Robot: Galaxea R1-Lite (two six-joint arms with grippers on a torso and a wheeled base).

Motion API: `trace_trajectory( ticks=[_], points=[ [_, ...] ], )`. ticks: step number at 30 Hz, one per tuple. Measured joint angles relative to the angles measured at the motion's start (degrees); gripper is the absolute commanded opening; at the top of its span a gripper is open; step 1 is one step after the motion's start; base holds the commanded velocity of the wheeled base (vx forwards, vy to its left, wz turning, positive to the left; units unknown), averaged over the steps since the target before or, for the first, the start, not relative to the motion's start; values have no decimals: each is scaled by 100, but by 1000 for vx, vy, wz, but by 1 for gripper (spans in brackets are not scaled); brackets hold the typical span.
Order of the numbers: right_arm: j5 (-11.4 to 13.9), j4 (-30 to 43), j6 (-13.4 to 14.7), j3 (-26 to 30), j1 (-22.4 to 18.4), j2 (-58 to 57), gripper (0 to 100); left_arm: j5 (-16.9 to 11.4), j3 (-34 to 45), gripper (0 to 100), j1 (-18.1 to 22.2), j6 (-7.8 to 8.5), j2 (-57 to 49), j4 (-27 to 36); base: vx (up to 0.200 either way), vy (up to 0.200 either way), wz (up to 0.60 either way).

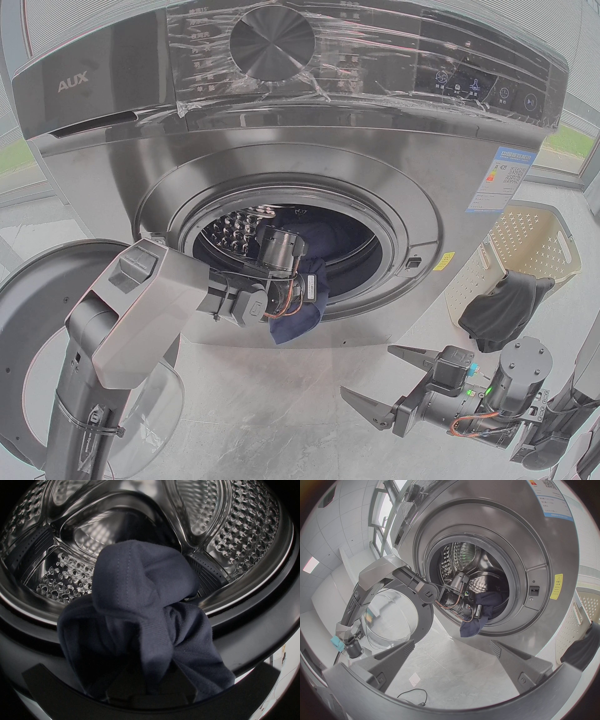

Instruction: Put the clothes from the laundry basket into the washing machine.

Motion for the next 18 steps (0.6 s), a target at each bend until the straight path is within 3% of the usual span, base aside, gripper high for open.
trace_trajectory(
  ticks=[7,9,15,18],
  points=[
    [-2,-2,2,0,-2,-2,100,-82,717,0,-57,-24,-516,-583,0,0,0],
    [0,4,0,-5,-2,-4,100,-82,894,0,-88,-22,-835,-1993,0,0,0],
    [-9,4,0,-11,-6,-11,100,-108,1641,0,-155,-10,-1637,-1328,0,0,0],
    [-5,0,0,-24,-2,-11,100,-110,1788,0,-168,0,-1737,-1371,0,0,0]
  ],
)
